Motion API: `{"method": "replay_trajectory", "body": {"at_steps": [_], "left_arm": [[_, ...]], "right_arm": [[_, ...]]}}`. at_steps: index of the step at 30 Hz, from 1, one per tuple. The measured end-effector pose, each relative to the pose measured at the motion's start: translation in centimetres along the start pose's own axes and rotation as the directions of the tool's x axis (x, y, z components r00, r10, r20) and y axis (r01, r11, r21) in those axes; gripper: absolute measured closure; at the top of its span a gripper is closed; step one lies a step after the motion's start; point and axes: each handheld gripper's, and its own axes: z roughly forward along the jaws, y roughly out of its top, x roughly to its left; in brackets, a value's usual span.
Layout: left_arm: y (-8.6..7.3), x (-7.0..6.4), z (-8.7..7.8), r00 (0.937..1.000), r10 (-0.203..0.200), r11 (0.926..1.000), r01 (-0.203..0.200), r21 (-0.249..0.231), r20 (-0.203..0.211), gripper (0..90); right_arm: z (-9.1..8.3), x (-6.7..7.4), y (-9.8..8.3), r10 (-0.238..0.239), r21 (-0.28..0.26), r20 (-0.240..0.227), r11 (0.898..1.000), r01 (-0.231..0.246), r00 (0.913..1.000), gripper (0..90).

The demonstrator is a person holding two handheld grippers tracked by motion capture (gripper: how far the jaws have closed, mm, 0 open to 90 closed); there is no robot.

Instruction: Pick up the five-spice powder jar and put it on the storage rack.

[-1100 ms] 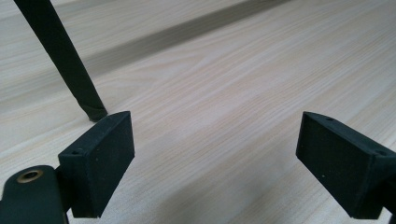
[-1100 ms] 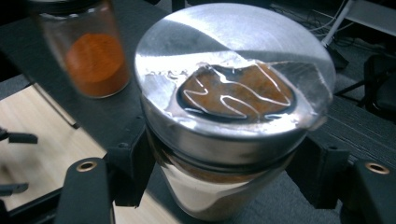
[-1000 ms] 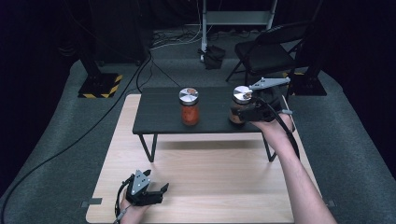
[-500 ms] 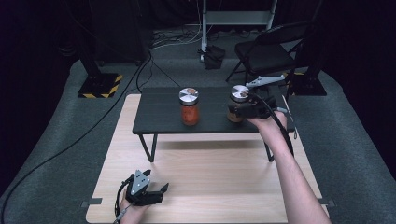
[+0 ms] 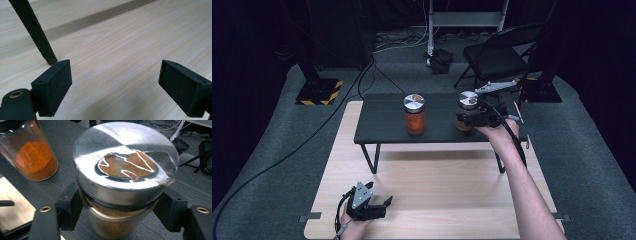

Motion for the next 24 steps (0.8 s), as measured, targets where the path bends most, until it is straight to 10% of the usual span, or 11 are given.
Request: {"method": "replay_trajectory", "body": {"at_steps": [15, 24], "left_arm": [[0.0, -0.1, 0.0, 1.0000, 0.002, 1.0000, -0.002, 0.000, -0.002, 11.4], [0.0, -0.2, 0.0, 1.0000, 0.005, 1.0000, -0.005, 0.004, -0.005, 11.4]], "right_arm": [[-2.1, 0.3, -2.1, -0.038, -0.060, -0.007, 0.997, 0.038, 0.9992, 10.8], [-4.3, -0.6, -8.0, -0.067, -0.122, -0.048, 0.991, 0.061, 0.9966, 10.3]]}}
